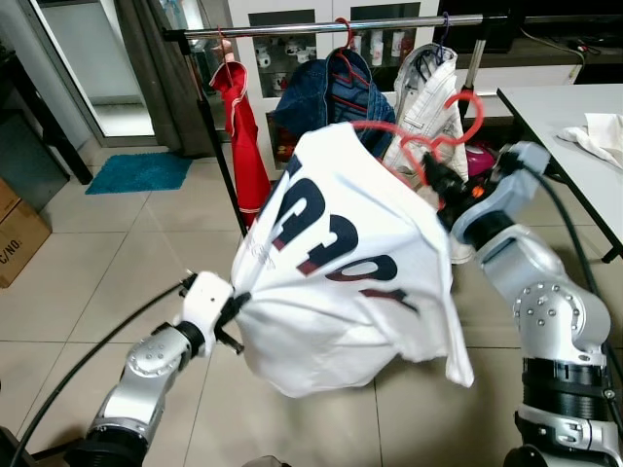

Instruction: Hang hanger

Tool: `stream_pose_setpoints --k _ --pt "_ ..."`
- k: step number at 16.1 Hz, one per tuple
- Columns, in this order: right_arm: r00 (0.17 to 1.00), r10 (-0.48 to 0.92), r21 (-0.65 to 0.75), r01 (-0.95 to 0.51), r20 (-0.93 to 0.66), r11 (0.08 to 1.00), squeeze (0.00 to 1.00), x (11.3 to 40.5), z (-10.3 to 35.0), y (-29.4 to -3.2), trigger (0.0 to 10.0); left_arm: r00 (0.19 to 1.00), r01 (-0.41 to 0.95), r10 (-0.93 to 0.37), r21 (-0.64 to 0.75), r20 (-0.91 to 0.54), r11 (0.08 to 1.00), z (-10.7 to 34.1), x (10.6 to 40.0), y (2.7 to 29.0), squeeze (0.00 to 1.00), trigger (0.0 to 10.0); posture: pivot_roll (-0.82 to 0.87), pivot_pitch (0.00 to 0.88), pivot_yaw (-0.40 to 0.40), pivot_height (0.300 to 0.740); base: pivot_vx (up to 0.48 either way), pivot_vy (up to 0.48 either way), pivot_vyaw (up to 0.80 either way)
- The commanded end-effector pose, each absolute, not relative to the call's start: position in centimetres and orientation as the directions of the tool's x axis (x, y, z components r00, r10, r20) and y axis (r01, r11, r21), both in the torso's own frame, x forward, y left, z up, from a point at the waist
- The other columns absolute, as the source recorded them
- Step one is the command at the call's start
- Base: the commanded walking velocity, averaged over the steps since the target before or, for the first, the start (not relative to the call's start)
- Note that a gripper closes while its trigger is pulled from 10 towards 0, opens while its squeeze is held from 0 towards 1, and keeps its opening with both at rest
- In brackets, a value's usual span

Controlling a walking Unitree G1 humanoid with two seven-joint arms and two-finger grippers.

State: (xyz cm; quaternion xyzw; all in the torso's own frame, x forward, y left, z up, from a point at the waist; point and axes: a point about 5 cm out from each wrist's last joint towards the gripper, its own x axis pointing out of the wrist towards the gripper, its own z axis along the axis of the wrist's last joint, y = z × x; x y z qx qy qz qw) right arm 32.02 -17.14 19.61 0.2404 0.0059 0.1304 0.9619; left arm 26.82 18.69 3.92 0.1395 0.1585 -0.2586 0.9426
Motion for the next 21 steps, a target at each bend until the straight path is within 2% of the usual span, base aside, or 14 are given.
stream_pose_setpoints --k 1,4,6,7,8,9,12,15,17,18,21 --pt "0.969 0.204 0.46 -0.244 0.136 0.854 0.0 32.2 21.4 -17.9 10.0 0.802 0.538 -0.426 0.198 -0.418 0.819 3.2 26.3 19.4 0.0 0.0 -0.11 0.0 0.119 0.74 0.0 0.0 0.0" --pt "0.967 0.213 0.443 -0.255 0.144 0.86 0.0 32.2 21.6 -17.7 10.0 0.8 0.543 -0.423 0.214 -0.425 0.812 3.0 26.1 19.4 0.0 0.0 -0.11 0.0 0.115 0.74 0.0 0.0 0.0" --pt "0.95 0.283 0.414 -0.313 0.133 0.855 0.0 31.9 21.3 -16.8 10.0 0.845 0.485 -0.381 0.237 -0.375 0.842 3.6 26.6 19.9 0.0 0.0 -0.11 0.0 0.111 0.74 0.0 0.0 0.0" --pt "0.938 0.324 0.393 -0.347 0.125 0.852 0.0 31.6 21.2 -16.4 10.0 0.874 0.431 -0.335 0.243 -0.351 0.869 4.0 27.0 20.5 0.0 10.0 -0.11 0.0 0.111 0.74 0.0 0.0 0.0" --pt "0.922 0.369 0.37 -0.386 0.117 0.845 0.0 31.4 21.1 -15.9 10.0 0.876 0.425 -0.354 0.18 -0.328 0.887 4.4 27.0 20.8 0.73 10.0 -0.11 0.0 0.112 0.74 0.0 0.0 0.0" --pt "0.88 0.466 0.332 -0.469 0.094 0.818 0.0 30.8 20.8 -15.1 10.0 0.895 0.388 -0.342 0.12 -0.287 0.914 5.1 27.3 21.8 1.0 10.0 -0.11 0.0 0.113 0.74 0.0 0.0 0.0" --pt "0.812 0.584 0.227 -0.574 0.027 0.787 0.0 29.8 19.9 -14.0 10.0 0.915 0.357 -0.322 0.114 -0.241 0.927 7.1 28.1 24.2 1.0 10.0 -0.1 0.0 0.115 0.74 0.0 0.0 0.0" --pt "0.811 0.585 0.168 -0.575 -0.018 0.801 0.0 29.7 19.3 -13.6 10.0 0.931 0.342 -0.319 0.117 -0.18 0.932 9.1 29.0 24.9 1.0 10.0 -0.1 0.0 0.115 0.74 0.0 0.0 0.0" --pt "0.821 0.569 0.131 -0.56 -0.038 0.818 0.0 29.9 19.0 -13.4 10.0 0.921 0.375 -0.363 0.071 -0.145 0.924 9.9 29.5 23.7 1.0 10.0 -0.1 0.0 0.114 0.74 0.0 0.0 0.0" --pt "0.82 0.571 0.113 -0.565 -0.033 0.817 0.0 29.7 19.0 -12.7 10.0 0.894 0.44 -0.442 -0.04 -0.076 0.897 11.1 30.3 21.0 1.0 10.0 -0.1 0.0 0.113 0.74 0.0 0.0 0.0" --pt "0.809 0.586 0.073 -0.583 -0.037 0.809 0.0 29.4 18.8 -11.6 10.0 0.843 0.531 -0.537 -0.215 0.033 0.82 12.8 31.1 16.9 1.0 10.0 -0.1 0.0 0.111 0.74 0.0 0.0 0.0"
